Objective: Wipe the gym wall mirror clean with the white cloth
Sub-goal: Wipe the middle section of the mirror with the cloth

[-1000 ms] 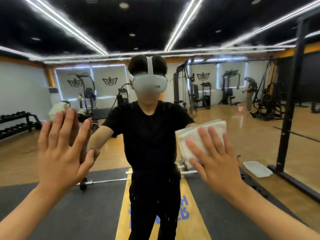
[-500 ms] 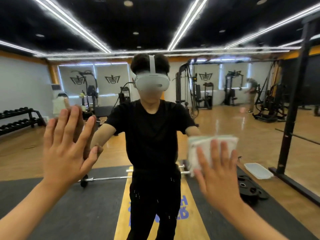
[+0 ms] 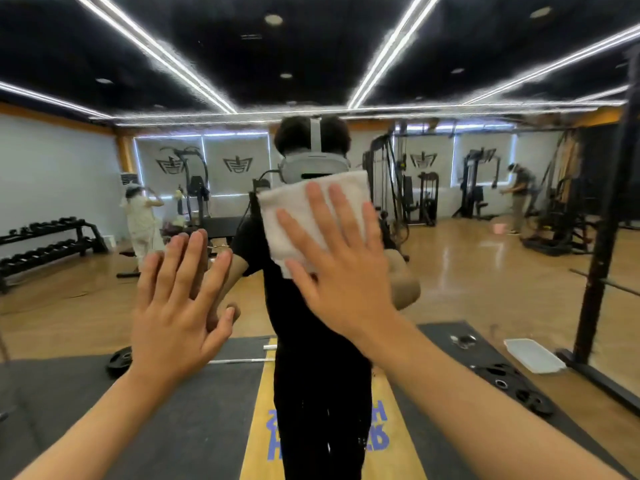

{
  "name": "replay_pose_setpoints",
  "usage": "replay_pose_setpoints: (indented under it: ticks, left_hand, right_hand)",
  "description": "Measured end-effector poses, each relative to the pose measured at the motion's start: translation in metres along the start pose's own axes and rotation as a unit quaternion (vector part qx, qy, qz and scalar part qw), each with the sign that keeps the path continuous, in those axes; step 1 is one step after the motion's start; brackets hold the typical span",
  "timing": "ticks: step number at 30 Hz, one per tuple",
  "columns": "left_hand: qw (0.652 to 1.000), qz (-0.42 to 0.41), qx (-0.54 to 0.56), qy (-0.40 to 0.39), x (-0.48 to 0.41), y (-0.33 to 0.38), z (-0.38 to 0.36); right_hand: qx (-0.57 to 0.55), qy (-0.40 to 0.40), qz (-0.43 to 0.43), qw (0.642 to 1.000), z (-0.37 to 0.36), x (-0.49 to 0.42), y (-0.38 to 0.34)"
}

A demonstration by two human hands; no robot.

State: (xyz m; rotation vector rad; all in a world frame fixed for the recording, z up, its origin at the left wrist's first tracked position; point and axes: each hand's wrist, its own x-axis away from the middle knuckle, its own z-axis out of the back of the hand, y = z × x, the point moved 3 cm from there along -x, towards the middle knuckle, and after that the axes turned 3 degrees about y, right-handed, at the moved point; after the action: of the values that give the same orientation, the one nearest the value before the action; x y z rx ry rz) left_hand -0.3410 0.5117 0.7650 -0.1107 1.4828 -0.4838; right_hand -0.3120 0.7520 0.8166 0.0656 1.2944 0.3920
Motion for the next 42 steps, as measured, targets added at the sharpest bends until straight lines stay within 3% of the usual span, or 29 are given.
replay_pose_setpoints:
  ticks: [2, 5, 7, 9, 13, 16, 22, 24, 28, 31, 38, 42]
  left_hand:
    - [1.0, 0.005, 0.001, 0.002, 0.0, 0.001, 0.0]
    - [1.0, 0.011, 0.006, 0.007, -0.001, 0.002, -0.003]
    - [1.0, 0.013, 0.005, 0.009, -0.001, 0.003, -0.003]
    - [1.0, 0.014, 0.008, 0.015, -0.001, 0.003, -0.002]
    - [1.0, 0.012, 0.017, 0.016, 0.0, 0.001, -0.003]
    - [0.999, 0.022, 0.028, 0.019, 0.0, -0.001, -0.002]
    - [0.999, 0.007, 0.029, 0.014, 0.002, -0.005, 0.001]
    - [1.0, -0.003, 0.027, 0.012, 0.001, -0.005, 0.001]
    - [0.999, -0.002, 0.03, 0.016, 0.0, -0.004, 0.001]
    - [0.998, 0.015, 0.053, 0.02, -0.002, -0.003, 0.003]
    - [0.976, 0.169, 0.139, 0.014, -0.029, 0.055, 0.015]
    - [0.986, 0.09, 0.137, 0.015, -0.074, 0.136, 0.003]
  right_hand:
    - [0.033, 0.006, -0.02, 0.999, 0.012, 0.014, 0.052]
    - [0.046, 0.011, -0.172, 0.984, 0.037, 0.012, 0.119]
    - [0.013, 0.035, -0.285, 0.958, 0.043, -0.005, 0.12]
    - [-0.001, 0.056, -0.329, 0.943, 0.038, -0.035, 0.089]
    - [0.002, 0.04, -0.185, 0.982, 0.011, -0.082, -0.015]
    - [0.002, 0.013, -0.078, 0.997, -0.006, -0.065, -0.059]
    - [0.039, -0.067, 0.102, 0.992, -0.016, 0.067, -0.012]
    - [0.067, -0.065, 0.088, 0.992, -0.008, 0.088, 0.036]
    - [0.086, -0.038, -0.079, 0.992, 0.024, 0.106, 0.134]
    - [0.086, -0.019, -0.156, 0.984, 0.032, 0.114, 0.156]
    - [0.053, 0.025, -0.177, 0.982, 0.025, 0.112, 0.143]
    - [0.025, 0.008, -0.143, 0.989, 0.028, 0.113, 0.15]
